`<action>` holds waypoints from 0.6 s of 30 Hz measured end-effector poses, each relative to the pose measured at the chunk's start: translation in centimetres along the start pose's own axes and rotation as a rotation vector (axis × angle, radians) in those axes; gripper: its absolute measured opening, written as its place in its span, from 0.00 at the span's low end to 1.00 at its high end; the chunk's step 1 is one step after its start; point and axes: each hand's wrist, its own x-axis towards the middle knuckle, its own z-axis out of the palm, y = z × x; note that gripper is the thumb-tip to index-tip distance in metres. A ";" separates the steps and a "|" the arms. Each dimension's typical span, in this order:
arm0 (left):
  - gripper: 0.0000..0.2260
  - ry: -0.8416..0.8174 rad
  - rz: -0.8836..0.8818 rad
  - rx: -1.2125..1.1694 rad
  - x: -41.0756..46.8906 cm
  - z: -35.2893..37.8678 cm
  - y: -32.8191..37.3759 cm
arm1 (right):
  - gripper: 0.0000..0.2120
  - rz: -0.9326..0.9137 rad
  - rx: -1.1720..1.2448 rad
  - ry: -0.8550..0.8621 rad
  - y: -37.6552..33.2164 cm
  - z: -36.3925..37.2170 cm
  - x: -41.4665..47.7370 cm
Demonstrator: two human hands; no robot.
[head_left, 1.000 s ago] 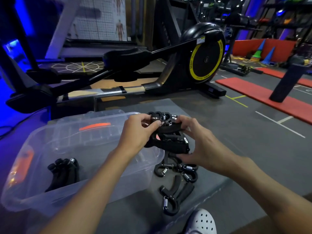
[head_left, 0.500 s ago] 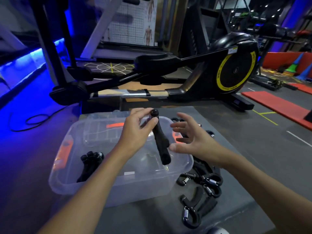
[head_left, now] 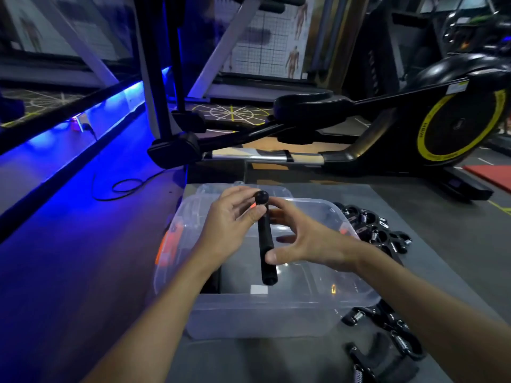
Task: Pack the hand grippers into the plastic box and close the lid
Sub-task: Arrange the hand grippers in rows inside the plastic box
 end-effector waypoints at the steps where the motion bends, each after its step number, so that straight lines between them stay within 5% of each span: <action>1: 0.13 0.004 -0.002 0.001 -0.1 -0.4 -0.1 | 0.47 -0.010 0.000 0.001 -0.1 0.3 0.5; 9: 0.13 0.055 -0.033 0.304 -0.1 -4.9 -2.3 | 0.44 0.025 0.000 0.012 1.6 2.0 4.0; 13: 0.21 0.102 -0.143 0.617 -0.1 -7.8 -3.8 | 0.47 0.140 0.002 -0.033 4.4 2.0 6.2; 18: 0.23 0.056 -0.231 0.668 -1.1 -8.2 -6.0 | 0.48 0.281 -0.089 -0.146 8.0 3.3 9.7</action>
